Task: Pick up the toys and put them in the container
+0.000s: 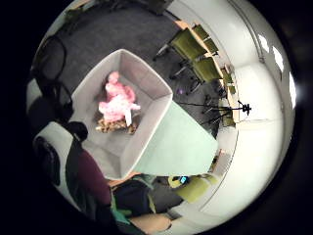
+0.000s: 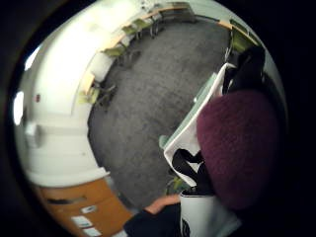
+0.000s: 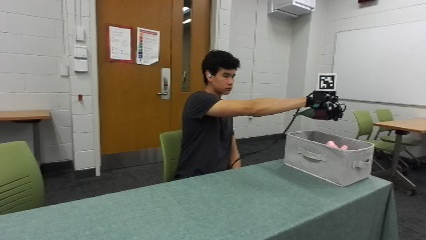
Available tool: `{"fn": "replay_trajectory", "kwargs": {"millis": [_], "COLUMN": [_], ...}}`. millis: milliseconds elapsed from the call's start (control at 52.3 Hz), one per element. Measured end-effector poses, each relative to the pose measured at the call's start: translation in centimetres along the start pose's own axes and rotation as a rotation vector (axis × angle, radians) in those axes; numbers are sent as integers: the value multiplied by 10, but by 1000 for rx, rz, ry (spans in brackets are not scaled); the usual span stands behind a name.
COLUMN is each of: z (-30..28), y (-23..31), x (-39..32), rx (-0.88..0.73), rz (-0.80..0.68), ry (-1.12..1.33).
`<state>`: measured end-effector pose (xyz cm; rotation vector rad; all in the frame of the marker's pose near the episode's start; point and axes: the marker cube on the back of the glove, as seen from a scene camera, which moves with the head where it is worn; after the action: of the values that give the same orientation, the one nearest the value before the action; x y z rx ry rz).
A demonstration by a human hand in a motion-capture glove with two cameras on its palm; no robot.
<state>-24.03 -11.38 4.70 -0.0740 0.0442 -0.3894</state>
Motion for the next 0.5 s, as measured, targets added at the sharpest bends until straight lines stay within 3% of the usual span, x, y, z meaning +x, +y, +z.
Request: {"fn": "replay_trajectory", "kwargs": {"millis": [153,229,325,421,497], "z": [14,15,2,-3,-8], "y": [2,7,11,34,58], "x": [-6,10,15,54,50], "rx": [-164,-167,-152,-104,-63], "rz": [88,90,187,27,-17], "ry": [-108,-36,-136,-1,115]}}
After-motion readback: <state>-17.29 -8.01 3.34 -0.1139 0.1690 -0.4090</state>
